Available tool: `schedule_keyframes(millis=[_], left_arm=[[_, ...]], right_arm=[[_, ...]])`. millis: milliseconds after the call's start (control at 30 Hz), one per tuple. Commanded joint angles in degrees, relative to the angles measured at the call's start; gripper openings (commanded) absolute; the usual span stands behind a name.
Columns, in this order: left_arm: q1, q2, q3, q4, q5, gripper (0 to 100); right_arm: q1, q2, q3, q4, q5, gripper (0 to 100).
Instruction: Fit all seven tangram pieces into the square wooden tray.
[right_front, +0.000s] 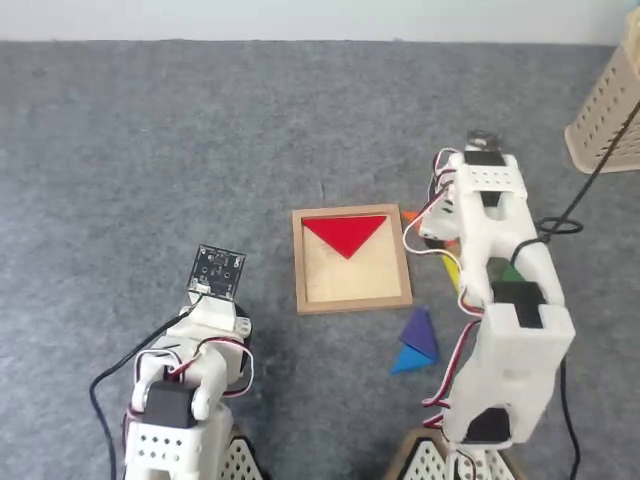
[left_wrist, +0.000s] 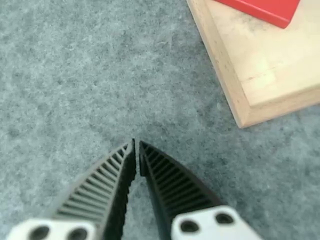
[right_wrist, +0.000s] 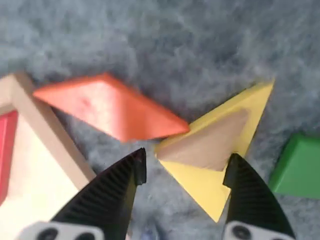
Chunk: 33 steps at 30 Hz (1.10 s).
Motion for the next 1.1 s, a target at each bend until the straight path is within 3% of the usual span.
schedule_keyframes(millis=[0, 633, 900, 1067], left_arm=[[0.0, -1.2, -1.1, 0.4, 0.4, 1], [0.0, -1.2, -1.1, 0.4, 0.4, 1], [0.0, -1.2, -1.1, 0.4, 0.4, 1], [0.0, -1.2, -1.1, 0.4, 0.4, 1]], right_arm=[[1.8, 2.6, -4.7, -0.8, -0.5, 23.8], [5.2, 8.9, -5.5, 5.9, 2.6, 23.3], [5.3, 8.3, -4.7, 5.5, 2.9, 11.0], [4.7, 3.8, -4.6, 5.5, 7.3, 3.3]])
